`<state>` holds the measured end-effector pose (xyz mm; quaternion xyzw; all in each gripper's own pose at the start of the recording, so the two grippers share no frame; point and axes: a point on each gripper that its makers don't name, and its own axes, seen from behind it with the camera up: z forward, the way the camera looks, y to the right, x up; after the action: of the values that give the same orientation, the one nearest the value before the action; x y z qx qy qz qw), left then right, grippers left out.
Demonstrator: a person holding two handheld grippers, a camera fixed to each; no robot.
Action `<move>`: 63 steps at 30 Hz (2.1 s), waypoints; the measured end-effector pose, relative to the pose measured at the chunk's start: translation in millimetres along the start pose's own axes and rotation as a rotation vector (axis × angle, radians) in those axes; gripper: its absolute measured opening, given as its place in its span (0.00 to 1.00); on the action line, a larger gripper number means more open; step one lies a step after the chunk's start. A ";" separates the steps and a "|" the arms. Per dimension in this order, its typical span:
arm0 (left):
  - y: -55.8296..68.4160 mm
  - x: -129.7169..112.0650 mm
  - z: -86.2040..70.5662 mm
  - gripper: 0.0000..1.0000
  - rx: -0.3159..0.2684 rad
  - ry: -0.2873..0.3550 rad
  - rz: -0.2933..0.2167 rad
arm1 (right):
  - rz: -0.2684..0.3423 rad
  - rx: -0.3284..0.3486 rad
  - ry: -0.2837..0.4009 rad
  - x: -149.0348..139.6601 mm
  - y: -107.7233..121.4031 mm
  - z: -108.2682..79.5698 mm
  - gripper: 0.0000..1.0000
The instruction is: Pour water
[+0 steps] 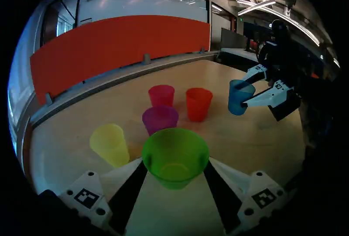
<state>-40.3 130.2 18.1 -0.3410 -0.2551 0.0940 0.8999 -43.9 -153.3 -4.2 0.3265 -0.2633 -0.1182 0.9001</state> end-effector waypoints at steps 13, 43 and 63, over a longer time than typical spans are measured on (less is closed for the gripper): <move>-5.0 42.8 -24.6 0.85 0.017 0.149 -0.053 | 0.031 -0.013 0.130 40.7 0.3 -24.3 0.88; -2.8 125.7 -83.7 0.85 0.082 0.438 0.004 | -0.040 -0.033 0.402 124.3 -5.6 -73.2 0.89; 10.2 136.6 -88.7 0.85 0.058 0.460 0.018 | -0.053 -0.024 0.420 132.7 -7.8 -75.8 0.89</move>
<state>122.5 134.6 8.8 -0.3295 -0.0376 0.0292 0.9429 108.1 -170.4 -5.8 0.3399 -0.0597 -0.0745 0.9356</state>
